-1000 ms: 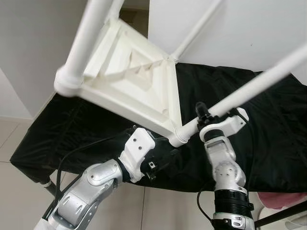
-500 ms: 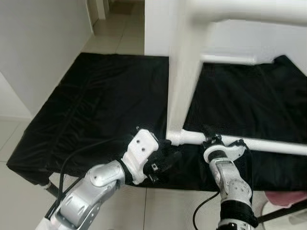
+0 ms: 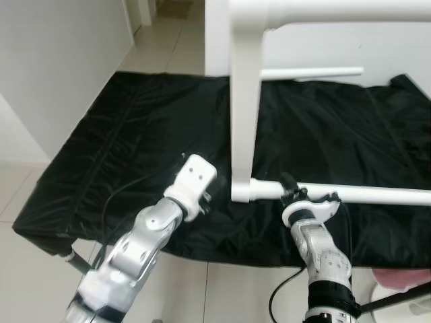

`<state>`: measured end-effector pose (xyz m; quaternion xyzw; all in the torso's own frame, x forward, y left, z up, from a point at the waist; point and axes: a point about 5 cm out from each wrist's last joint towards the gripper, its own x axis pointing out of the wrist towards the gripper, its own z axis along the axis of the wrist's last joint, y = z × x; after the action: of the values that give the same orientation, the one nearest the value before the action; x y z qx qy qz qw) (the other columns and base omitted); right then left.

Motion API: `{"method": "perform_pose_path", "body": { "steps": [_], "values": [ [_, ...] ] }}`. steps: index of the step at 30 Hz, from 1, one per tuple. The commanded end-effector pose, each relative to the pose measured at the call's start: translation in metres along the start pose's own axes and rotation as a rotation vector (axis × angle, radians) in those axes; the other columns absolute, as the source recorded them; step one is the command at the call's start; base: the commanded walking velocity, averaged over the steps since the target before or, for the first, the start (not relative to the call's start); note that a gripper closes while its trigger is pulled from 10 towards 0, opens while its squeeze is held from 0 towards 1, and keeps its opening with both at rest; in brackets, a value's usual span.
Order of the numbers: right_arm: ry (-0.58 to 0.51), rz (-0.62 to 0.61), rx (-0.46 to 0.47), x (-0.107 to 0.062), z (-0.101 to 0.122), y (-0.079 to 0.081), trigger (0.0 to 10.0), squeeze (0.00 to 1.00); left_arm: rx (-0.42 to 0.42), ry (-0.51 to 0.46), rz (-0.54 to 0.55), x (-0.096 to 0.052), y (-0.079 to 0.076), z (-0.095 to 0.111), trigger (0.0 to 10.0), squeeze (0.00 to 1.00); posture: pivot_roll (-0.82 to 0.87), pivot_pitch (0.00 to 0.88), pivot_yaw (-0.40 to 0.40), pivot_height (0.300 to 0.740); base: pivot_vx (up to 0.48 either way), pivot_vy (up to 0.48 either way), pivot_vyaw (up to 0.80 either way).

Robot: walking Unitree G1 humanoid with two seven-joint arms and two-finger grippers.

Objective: Building children table

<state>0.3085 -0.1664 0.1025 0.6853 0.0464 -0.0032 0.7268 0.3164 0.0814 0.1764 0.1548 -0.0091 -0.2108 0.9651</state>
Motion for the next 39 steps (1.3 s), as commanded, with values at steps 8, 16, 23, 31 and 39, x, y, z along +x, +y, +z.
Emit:
{"method": "perform_pose_path", "body": {
  "steps": [8,16,23,31,39],
  "values": [
    [0.023,-0.020,0.111,-0.016,-0.027,-0.012,10.0,0.00,0.079,0.093,0.453,0.043,0.057,0.025,10.0,0.00,0.02,0.104,0.042,0.740,0.000,0.000,0.00],
    [-0.005,-0.007,0.103,-0.038,-0.017,-0.005,10.0,1.00,-0.005,-0.041,0.482,0.067,0.061,0.085,10.0,0.00,0.02,0.114,0.026,0.740,0.000,0.000,0.00],
    [-0.045,-0.039,0.078,-0.055,-0.005,-0.007,10.0,1.00,0.015,-0.135,0.470,0.081,0.054,0.127,10.0,0.00,0.01,0.119,0.024,0.740,0.000,0.000,0.00],
    [-0.059,-0.078,0.082,-0.083,0.004,-0.008,10.0,0.00,0.053,-0.187,0.465,0.088,0.049,0.150,10.0,0.00,0.00,0.124,0.017,0.740,0.000,0.000,0.00],
    [-0.030,-0.012,0.104,-0.106,0.009,-0.001,10.0,0.00,0.047,-0.207,0.455,0.092,0.045,0.159,10.0,0.00,-0.02,0.129,0.022,0.740,0.000,0.000,0.00]
  ]
}}
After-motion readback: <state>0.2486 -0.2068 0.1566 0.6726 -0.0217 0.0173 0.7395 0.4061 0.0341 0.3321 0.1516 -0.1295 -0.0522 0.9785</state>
